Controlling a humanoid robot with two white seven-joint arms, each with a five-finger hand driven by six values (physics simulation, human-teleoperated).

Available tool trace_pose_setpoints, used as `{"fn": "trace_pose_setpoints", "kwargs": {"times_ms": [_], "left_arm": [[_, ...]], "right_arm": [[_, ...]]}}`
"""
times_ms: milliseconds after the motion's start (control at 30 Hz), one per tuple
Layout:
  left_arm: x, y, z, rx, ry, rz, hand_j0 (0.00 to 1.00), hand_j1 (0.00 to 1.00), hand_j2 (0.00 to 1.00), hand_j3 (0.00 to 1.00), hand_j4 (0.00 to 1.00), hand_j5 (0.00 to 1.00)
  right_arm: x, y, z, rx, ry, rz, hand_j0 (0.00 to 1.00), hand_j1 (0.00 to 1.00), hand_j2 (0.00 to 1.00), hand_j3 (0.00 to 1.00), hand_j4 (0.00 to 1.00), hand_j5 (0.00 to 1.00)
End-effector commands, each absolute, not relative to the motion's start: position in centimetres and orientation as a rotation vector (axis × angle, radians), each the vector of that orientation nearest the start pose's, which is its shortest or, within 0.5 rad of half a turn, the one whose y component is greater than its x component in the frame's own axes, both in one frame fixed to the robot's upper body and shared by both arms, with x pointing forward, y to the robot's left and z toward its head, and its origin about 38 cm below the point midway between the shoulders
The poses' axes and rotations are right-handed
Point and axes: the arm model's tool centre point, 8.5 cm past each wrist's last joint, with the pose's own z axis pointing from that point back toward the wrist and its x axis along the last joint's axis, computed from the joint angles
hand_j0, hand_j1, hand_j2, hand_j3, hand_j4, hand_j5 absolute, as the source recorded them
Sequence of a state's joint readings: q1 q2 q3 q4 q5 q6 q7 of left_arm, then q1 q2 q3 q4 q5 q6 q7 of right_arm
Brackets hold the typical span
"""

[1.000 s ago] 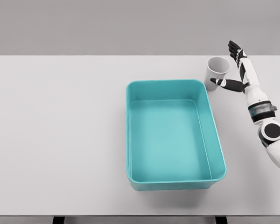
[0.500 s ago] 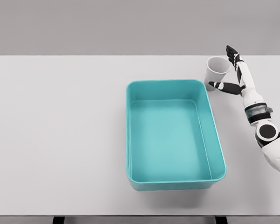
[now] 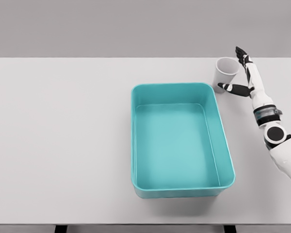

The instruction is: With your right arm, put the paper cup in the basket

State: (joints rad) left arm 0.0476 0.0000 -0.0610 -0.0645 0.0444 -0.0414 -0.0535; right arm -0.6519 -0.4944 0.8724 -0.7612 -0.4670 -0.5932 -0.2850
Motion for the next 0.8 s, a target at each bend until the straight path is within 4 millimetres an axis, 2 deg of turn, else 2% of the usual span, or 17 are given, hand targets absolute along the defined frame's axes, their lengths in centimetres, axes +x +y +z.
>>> {"fn": "trace_pose_setpoints", "kwargs": {"times_ms": [0, 167, 400, 567, 600, 633, 767], "left_arm": [[-0.4, 26.6, -26.3, 0.029, -0.057, -0.021, 1.00, 1.00, 1.00, 1.00, 1.00, 1.00], [-0.4, 26.6, -26.3, 0.029, -0.057, -0.021, 1.00, 1.00, 1.00, 1.00, 1.00, 1.00], [-0.4, 26.6, -26.3, 0.029, -0.057, -0.021, 1.00, 1.00, 1.00, 1.00, 1.00, 1.00], [-0.4, 26.6, -26.3, 0.029, -0.057, -0.021, 1.00, 1.00, 1.00, 1.00, 1.00, 1.00], [-0.4, 26.6, -26.3, 0.029, -0.057, -0.021, 1.00, 1.00, 1.00, 1.00, 1.00, 1.00], [-0.4, 26.6, -26.3, 0.029, -0.057, -0.021, 1.00, 1.00, 1.00, 1.00, 1.00, 1.00], [-0.4, 26.6, -26.3, 0.029, -0.057, -0.021, 1.00, 1.00, 1.00, 1.00, 1.00, 1.00]], "right_arm": [[49.1, -34.0, 8.3, -0.280, -1.743, 0.380, 1.00, 1.00, 1.00, 1.00, 1.00, 1.00], [49.1, -34.1, 8.3, -0.272, -1.745, 0.357, 1.00, 1.00, 1.00, 1.00, 1.00, 1.00], [49.3, -32.5, 8.3, -0.235, -1.762, 0.352, 1.00, 1.00, 1.00, 1.00, 1.00, 1.00], [49.3, -32.3, 8.2, -0.231, -1.759, 0.351, 1.00, 1.00, 1.00, 1.00, 1.00, 1.00], [49.3, -32.3, 8.2, -0.231, -1.759, 0.351, 0.98, 0.98, 0.98, 0.98, 0.98, 0.98], [49.3, -32.4, 8.2, -0.234, -1.758, 0.353, 0.92, 0.92, 0.92, 0.92, 0.92, 0.92], [49.2, -32.4, 8.2, -0.234, -1.763, 0.360, 0.75, 0.75, 0.75, 0.75, 0.75, 0.75]]}}
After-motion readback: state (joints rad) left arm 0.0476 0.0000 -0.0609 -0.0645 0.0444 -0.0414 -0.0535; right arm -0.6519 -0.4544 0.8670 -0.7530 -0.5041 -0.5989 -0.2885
